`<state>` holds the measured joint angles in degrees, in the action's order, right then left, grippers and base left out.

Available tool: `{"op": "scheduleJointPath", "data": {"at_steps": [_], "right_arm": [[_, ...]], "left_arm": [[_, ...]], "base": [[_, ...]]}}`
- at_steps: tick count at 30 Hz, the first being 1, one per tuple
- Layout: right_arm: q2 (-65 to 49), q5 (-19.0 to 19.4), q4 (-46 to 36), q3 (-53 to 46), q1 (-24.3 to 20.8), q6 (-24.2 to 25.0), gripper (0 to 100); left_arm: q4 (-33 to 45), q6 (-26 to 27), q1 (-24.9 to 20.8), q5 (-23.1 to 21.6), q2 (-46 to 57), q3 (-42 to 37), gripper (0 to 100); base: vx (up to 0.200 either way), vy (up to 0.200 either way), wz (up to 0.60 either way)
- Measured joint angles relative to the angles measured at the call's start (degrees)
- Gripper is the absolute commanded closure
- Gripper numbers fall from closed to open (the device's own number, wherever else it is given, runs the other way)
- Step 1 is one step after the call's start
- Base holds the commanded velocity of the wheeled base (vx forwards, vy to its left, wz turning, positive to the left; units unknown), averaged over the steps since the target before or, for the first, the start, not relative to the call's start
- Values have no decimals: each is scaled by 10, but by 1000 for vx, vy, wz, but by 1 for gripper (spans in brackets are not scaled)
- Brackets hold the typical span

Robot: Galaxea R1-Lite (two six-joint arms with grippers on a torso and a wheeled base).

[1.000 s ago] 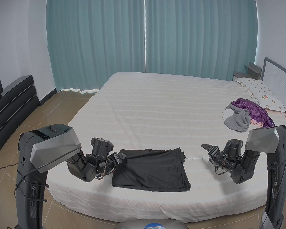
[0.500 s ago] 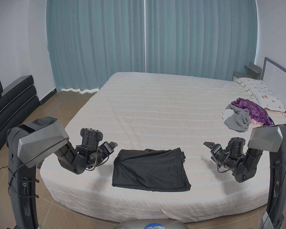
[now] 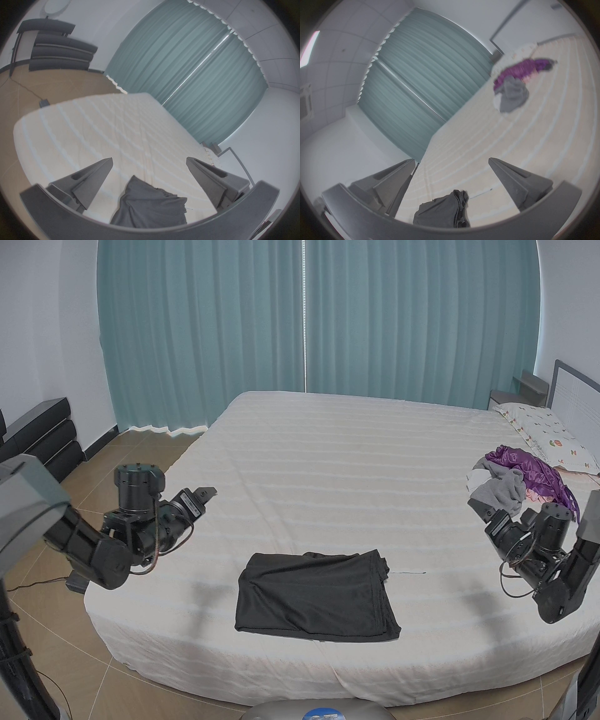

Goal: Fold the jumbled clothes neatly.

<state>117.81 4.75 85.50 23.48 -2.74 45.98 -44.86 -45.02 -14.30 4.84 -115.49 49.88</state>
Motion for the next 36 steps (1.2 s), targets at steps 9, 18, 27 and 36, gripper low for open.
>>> {"op": "scheduleJointPath", "data": {"at_steps": [9,18,27,36], "right_arm": [[-212,-10,33,-133,-5,-131,0],[-428,-39,-59,-211,-37,-204,0],[-677,-39,-355,-224,-47,-261,0],[-916,-38,-641,-225,-40,-319,0]], "left_arm": [[-119,89,0,68,157,-136,0],[-246,198,-3,147,292,-278,0],[-268,283,-4,196,422,-358,0],[-242,359,-1,235,566,-427,0]], "base": [[0,0,0],[0,0,0],[0,0,0],[0,0,0]]}}
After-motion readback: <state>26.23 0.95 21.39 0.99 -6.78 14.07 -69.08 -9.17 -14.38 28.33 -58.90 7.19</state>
